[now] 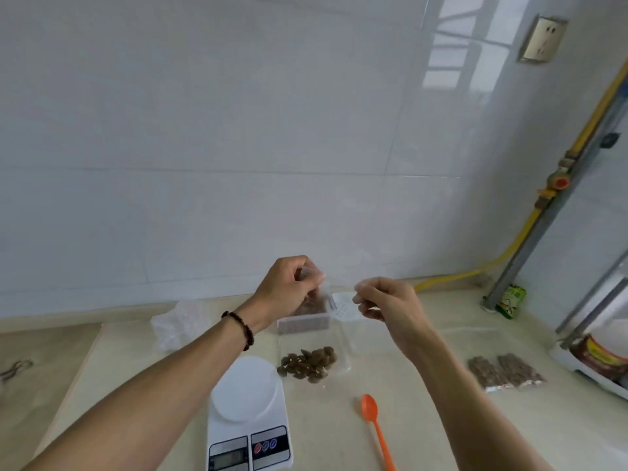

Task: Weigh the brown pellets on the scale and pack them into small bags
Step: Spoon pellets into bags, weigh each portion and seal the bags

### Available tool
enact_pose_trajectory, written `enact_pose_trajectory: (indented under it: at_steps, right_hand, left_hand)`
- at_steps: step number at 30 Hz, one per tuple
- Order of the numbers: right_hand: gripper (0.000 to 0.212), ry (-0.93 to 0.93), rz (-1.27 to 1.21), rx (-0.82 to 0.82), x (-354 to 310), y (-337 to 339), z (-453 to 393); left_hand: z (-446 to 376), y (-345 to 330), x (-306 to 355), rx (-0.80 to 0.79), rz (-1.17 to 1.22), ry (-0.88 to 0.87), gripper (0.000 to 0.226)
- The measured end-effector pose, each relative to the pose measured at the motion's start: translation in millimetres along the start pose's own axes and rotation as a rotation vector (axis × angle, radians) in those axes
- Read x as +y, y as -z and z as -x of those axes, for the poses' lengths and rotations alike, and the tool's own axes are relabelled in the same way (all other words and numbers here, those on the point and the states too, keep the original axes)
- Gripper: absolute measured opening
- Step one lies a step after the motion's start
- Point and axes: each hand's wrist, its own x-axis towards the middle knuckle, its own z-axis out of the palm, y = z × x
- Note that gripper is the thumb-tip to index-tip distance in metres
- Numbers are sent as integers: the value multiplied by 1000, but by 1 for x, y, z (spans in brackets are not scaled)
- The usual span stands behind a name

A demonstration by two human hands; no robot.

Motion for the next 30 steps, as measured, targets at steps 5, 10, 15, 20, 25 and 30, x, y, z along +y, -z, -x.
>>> enact_pose_trajectory:
  at_steps: [5, 10, 15, 20, 25, 30]
  right_hand:
    - [13, 39, -51, -62, -18, 30, 14]
    - [13, 101, 10, -19, -28, 58, 23]
    - [7, 51, -112, -78, -36, 78, 24]
    - [7, 79, 27, -51, -33, 85, 17]
    - [10, 78, 105, 18, -25, 99, 4]
    - [9, 54, -14, 63, -22, 121, -14]
  left_hand:
    - [12, -36, 37, 36, 35, -38, 15]
    - [16, -57, 62, 9, 72, 5, 13]
    - [11, -84, 69, 98, 17, -39, 16]
    - [0, -101, 68, 76, -19, -58, 15]
    - [-19, -104, 69, -138, -53, -6, 16]
    - [-44, -121, 62, -35, -88, -50, 15]
